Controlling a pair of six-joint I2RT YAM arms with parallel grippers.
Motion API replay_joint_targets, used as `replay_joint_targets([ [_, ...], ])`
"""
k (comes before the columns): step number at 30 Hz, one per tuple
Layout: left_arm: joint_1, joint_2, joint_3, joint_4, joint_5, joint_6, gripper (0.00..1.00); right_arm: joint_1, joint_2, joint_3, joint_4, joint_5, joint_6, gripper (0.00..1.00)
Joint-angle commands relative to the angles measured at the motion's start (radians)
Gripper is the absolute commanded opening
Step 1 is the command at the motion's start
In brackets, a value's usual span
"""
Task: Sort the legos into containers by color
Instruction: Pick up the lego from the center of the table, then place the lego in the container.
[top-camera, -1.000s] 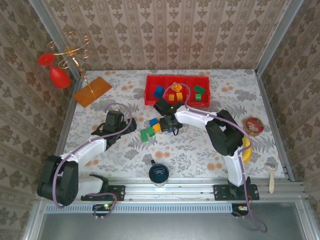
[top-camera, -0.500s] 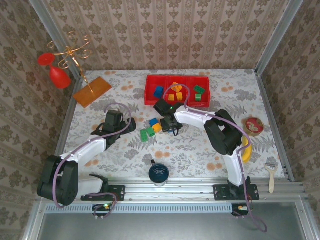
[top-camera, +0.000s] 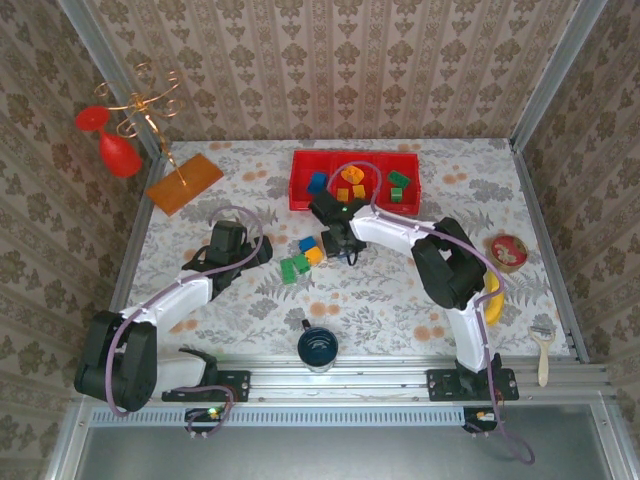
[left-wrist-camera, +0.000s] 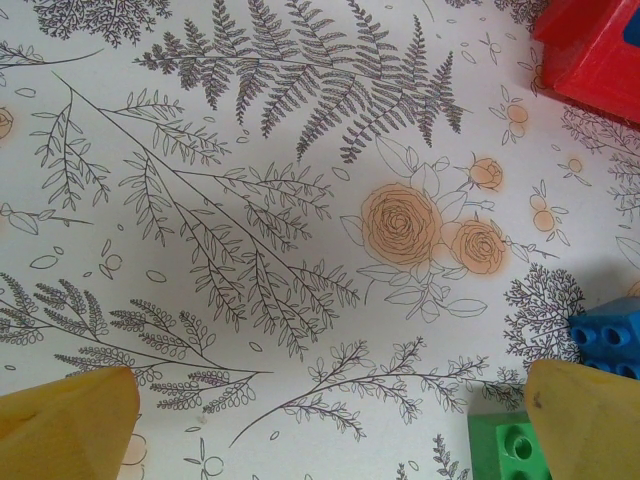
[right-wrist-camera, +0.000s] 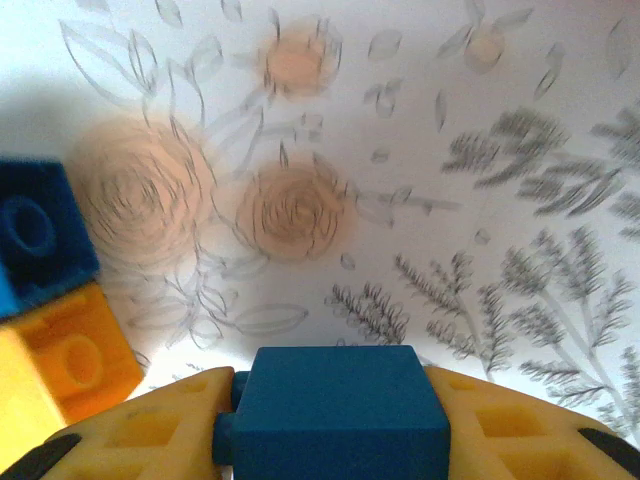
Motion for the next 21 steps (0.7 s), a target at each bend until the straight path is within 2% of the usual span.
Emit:
replay_joint_targets([
  [1,0.011,-0.023,-0.003,-0.007,0.005,-0.009,1.0,-0.023,-0.05,0.1,-0.028,0.05,-0.049,0.32],
  [8,0.011,-0.032,0.0,-0.015,0.003,-0.006,1.0,-0.072,0.02,0.325,-0.022,0.044,-0.128,0.32],
  [21,0.013,-0.037,0.0,-0.015,0.022,-0.007,1.0,-0.116,0.311,0.753,-0.006,0.036,-0.255,0.36],
])
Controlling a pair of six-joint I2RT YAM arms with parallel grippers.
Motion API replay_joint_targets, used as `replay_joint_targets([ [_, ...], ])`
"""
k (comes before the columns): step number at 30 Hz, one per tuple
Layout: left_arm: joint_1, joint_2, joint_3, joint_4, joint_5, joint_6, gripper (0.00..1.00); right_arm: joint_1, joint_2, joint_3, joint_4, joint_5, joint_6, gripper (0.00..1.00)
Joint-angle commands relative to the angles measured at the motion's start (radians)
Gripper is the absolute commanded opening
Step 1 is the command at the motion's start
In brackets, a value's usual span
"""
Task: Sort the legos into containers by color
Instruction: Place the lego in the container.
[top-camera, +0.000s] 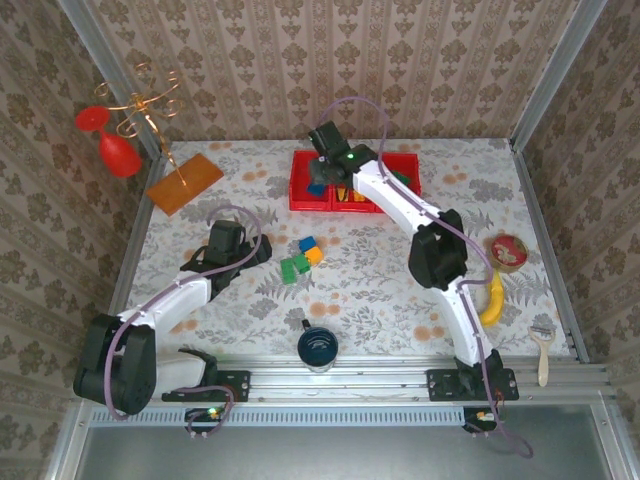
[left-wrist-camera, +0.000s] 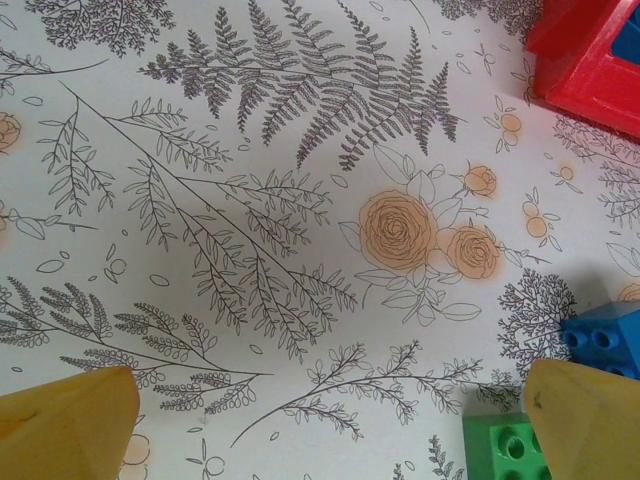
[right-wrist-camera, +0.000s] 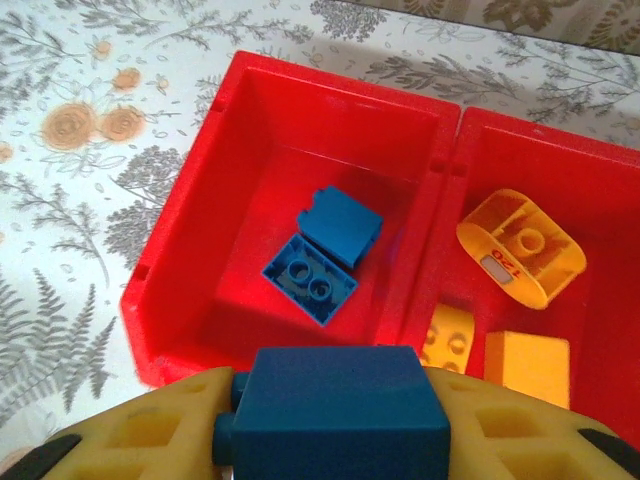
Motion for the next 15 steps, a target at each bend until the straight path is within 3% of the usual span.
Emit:
replay_joint_targets([
  [1,0.007,-0.02,0.0,-0.011,0.015,-0.007,1.0,-0.003,0.071,0.082,-0.012,0.003,-0.053,0.36],
  [11,0.008,-0.014,0.004,-0.008,0.018,-0.007,1.0,-0.009,0.187,0.18,0.035,-0.035,-0.089,0.4],
  [15,0.006,-0.006,0.009,-0.007,0.02,-0.006,1.0,-0.012,0.215,0.207,0.047,-0.044,-0.104,0.45],
])
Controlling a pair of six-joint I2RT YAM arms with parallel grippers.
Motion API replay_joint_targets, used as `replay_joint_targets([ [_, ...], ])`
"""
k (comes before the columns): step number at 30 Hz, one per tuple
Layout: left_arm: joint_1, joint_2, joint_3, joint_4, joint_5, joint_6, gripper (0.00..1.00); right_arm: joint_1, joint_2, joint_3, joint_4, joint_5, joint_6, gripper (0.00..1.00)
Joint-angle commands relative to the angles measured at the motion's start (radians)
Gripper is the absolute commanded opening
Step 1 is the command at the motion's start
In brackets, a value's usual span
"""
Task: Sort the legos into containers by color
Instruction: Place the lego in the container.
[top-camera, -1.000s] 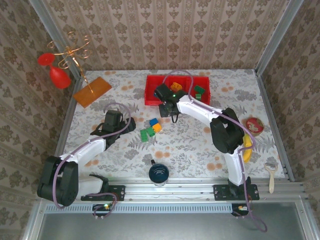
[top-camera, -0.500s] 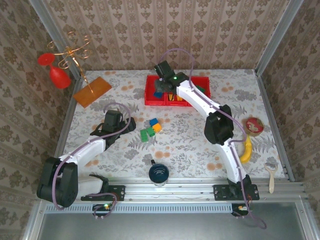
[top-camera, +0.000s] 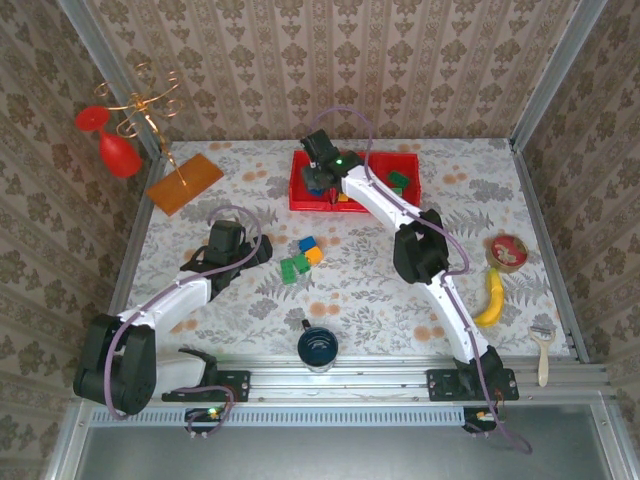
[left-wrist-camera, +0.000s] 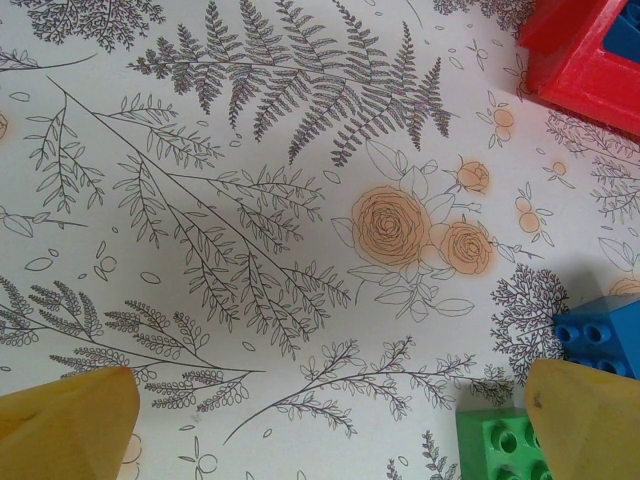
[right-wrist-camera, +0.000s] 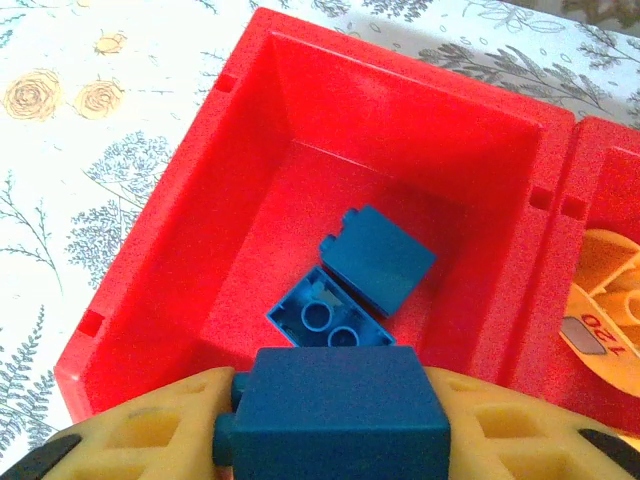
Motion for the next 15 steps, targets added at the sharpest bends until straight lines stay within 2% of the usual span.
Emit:
replay_joint_targets([
  [1,0.006,-0.006,0.009,-0.008,0.01,-0.006,1.0,-0.008,0.038,0.056,0.023,-0.02,-0.033,0.49],
  [3,0.007,-0.006,0.009,-0.009,0.011,-0.006,1.0,-0.008,0.049,0.08,0.004,-0.021,-0.035,0.56],
  [8,0.007,-0.009,0.009,-0.009,0.012,-0.006,1.0,-0.008,0.036,0.087,-0.006,-0.026,-0.043,0.66],
  [15,0.008,-0.016,0.008,-0.011,0.011,-0.004,1.0,-0.006,-0.02,0.084,-0.04,-0.036,-0.043,0.69],
])
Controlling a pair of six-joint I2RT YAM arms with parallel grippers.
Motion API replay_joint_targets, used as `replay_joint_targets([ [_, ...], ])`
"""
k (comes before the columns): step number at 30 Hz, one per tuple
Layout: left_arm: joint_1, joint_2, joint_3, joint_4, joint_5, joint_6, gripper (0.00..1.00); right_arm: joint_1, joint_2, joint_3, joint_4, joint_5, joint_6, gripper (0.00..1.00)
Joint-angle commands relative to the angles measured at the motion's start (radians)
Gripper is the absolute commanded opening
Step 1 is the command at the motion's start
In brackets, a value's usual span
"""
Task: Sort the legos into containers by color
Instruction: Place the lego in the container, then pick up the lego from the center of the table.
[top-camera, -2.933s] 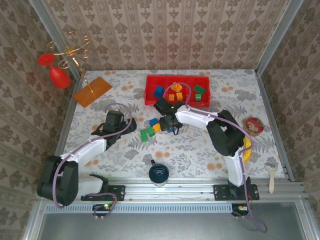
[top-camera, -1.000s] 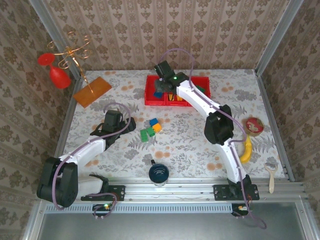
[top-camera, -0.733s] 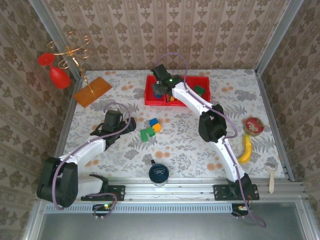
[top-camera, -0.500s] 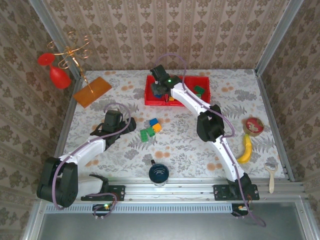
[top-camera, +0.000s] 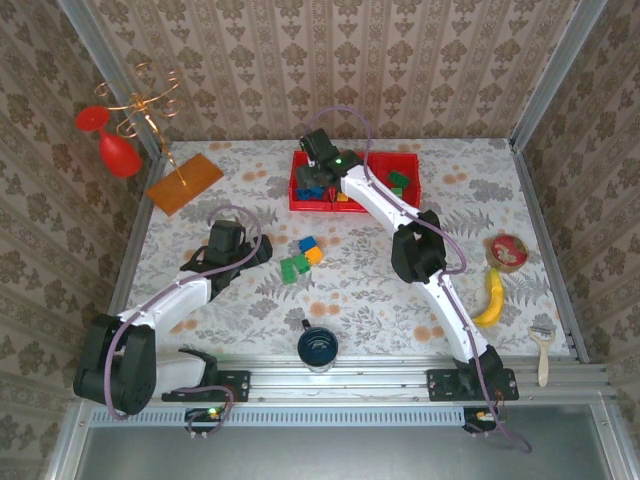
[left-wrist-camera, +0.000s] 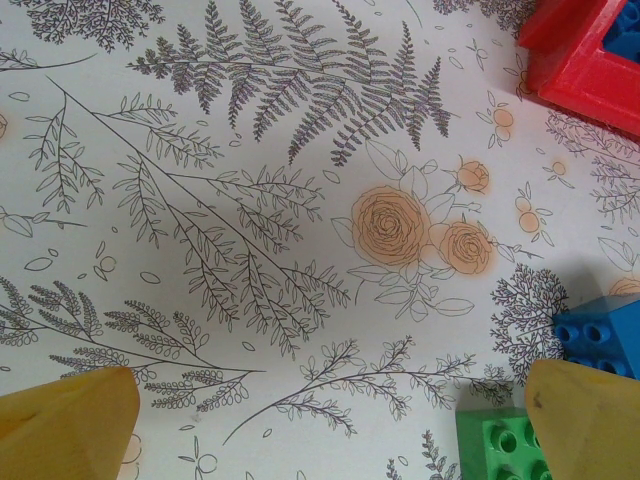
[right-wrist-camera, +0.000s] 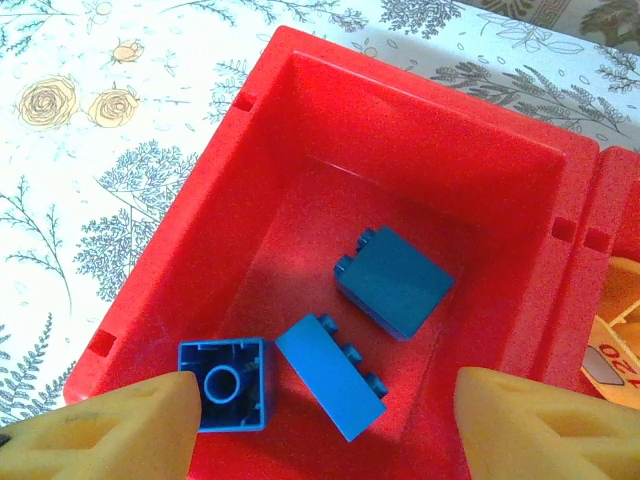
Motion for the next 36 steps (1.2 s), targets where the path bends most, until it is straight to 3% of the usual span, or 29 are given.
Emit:
replay_joint_targets([
  [1,0.007,-0.016,0.008,-0.01,0.009,-0.003,1.0,0.0,-0.065,0.028,-0.04,-0.013,-0.012,0.69],
  [10,0.008,-0.032,0.0,-0.004,0.005,-0.001,1.0,0.038,-0.224,-0.11,-0.117,0.036,0.068,0.72],
  [21,0.008,-0.046,-0.011,0.005,-0.003,-0.004,1.0,0.075,-0.474,-0.517,-0.076,0.005,0.192,0.81],
  [36,0.011,-0.045,-0.014,-0.001,-0.007,-0.015,1.0,0.129,-0.454,-0.611,-0.174,-0.074,0.214,0.84],
])
